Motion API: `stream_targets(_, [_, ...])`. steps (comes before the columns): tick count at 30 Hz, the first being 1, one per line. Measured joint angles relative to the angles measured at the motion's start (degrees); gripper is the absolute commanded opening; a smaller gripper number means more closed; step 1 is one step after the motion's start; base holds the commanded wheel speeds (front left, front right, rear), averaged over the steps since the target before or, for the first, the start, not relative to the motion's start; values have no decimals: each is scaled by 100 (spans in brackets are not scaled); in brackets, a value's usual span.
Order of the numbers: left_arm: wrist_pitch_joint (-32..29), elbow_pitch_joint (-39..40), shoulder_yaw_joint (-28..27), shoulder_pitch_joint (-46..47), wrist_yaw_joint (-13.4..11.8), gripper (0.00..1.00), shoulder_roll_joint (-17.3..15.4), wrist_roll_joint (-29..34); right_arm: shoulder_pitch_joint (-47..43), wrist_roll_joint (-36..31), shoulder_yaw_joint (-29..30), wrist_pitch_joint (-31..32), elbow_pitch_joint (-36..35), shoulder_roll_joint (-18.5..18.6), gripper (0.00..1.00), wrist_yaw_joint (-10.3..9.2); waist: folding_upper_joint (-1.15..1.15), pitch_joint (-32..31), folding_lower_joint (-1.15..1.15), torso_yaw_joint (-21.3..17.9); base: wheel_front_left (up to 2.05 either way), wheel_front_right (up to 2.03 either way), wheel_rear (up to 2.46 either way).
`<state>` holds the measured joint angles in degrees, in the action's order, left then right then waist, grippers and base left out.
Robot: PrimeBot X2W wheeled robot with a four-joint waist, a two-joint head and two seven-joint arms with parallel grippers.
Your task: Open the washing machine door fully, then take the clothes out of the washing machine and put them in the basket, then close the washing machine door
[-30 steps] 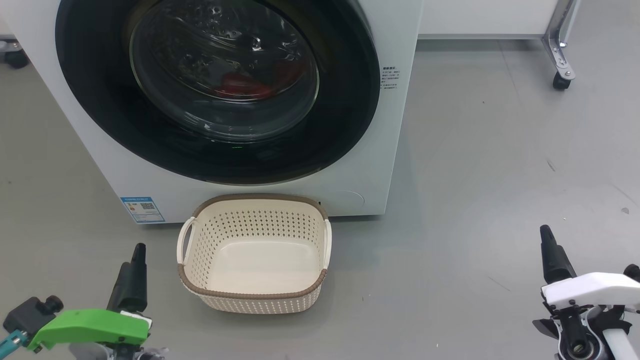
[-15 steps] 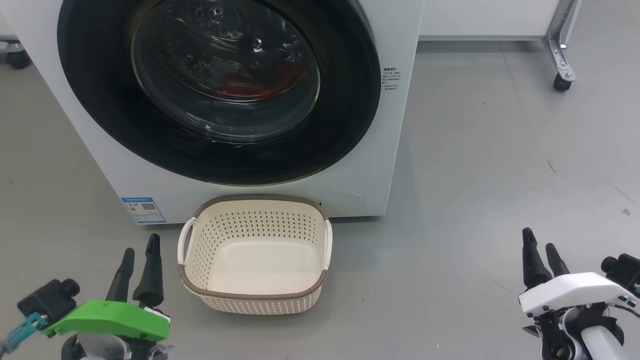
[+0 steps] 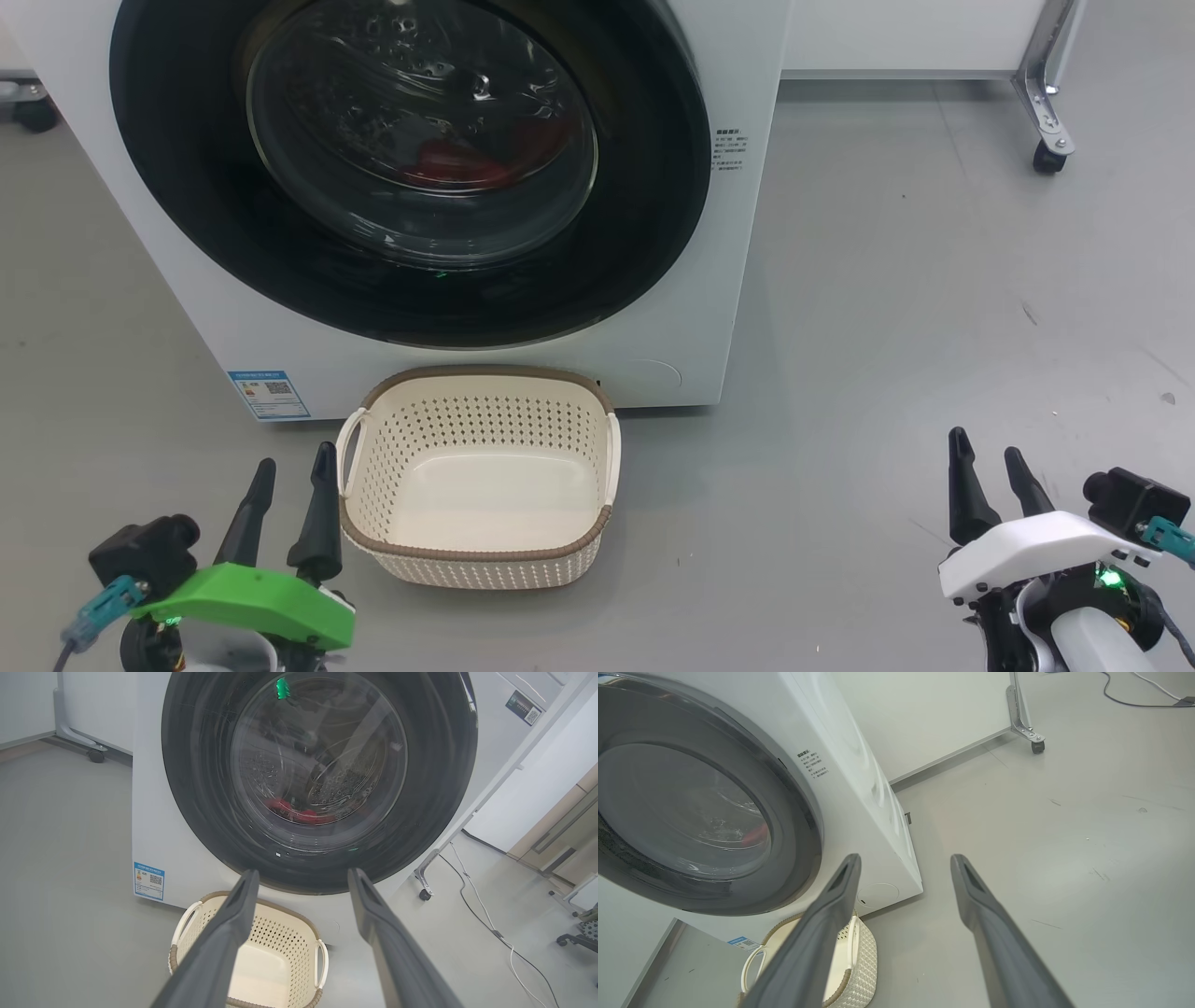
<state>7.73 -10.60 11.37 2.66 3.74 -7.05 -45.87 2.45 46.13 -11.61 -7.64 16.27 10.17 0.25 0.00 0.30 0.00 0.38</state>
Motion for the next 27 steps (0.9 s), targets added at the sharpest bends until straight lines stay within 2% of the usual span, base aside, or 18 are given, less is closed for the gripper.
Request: stream_targets(27, [409,-197,180,-10,-303,100,180,1447,55,-1649,-349,-412,-23,-141,100,-337,0,-3,0,22,0,0,0])
